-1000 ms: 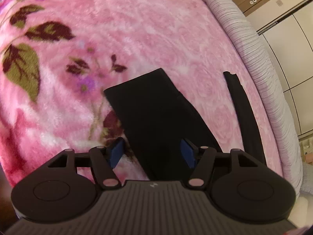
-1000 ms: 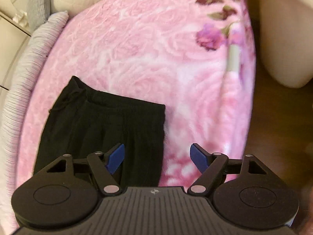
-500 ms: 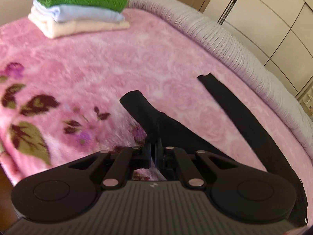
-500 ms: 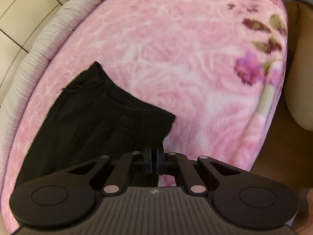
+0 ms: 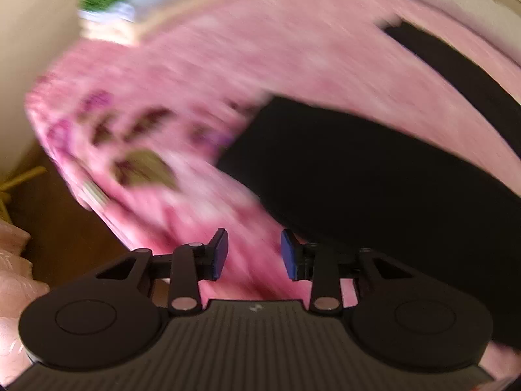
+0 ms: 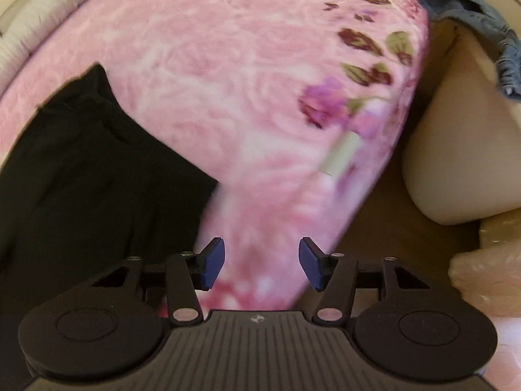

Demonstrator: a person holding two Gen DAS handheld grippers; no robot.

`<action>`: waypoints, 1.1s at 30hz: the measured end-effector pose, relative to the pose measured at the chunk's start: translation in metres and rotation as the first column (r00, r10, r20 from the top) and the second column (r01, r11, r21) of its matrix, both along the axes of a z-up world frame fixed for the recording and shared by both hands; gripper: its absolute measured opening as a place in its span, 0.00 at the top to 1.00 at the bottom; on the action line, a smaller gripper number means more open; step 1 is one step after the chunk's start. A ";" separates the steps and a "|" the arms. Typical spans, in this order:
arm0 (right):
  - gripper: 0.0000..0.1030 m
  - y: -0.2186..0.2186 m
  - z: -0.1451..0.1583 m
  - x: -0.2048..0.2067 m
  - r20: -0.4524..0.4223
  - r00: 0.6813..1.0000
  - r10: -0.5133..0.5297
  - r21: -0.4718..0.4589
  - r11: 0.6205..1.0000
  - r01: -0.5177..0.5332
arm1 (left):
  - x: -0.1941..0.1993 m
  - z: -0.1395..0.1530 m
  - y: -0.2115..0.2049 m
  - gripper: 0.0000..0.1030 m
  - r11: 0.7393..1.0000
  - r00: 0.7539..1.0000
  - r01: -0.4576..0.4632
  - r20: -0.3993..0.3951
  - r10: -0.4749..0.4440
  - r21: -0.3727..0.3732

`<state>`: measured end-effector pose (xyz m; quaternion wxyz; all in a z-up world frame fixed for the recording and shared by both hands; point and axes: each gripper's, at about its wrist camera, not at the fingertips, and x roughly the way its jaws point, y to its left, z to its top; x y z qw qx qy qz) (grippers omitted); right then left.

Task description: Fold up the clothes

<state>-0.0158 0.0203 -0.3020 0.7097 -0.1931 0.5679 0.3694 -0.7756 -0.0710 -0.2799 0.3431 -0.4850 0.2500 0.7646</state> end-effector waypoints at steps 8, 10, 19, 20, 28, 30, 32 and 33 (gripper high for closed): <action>0.41 -0.024 0.073 -0.039 -0.123 0.952 0.281 0.123 0.956 -0.267 | 0.193 0.092 0.043 0.39 0.884 0.871 0.467 0.156 -0.466 0.030; 0.41 -0.027 0.097 -0.055 -0.096 0.922 0.375 0.161 0.920 -0.357 | 0.230 0.115 0.053 0.38 0.847 0.833 0.526 0.157 -0.531 0.073; 0.36 -0.028 0.157 -0.095 -0.041 0.847 0.530 0.185 0.837 -0.514 | 0.285 0.171 0.080 0.33 0.760 0.758 0.648 0.060 -0.650 0.051; 0.36 -0.026 0.159 -0.097 -0.041 0.849 0.526 0.181 0.840 -0.512 | 0.290 0.177 0.083 0.33 0.751 0.749 0.659 0.049 -0.661 0.046; 0.36 -0.008 0.173 -0.125 0.002 0.843 0.538 0.156 0.832 -0.532 | 0.296 0.211 0.121 0.30 0.706 0.709 0.705 -0.055 -0.703 0.070; 0.36 -0.001 0.173 -0.133 0.019 0.842 0.539 0.149 0.831 -0.536 | 0.293 0.213 0.130 0.30 0.705 0.708 0.706 -0.067 -0.703 0.065; 0.36 0.004 0.174 -0.139 0.028 0.844 0.536 0.147 0.833 -0.534 | 0.290 0.213 0.136 0.30 0.692 0.695 0.719 -0.068 -0.716 0.064; 0.36 0.006 0.174 -0.141 0.029 0.846 0.532 0.147 0.835 -0.530 | 0.290 0.212 0.139 0.30 0.685 0.687 0.726 -0.068 -0.723 0.063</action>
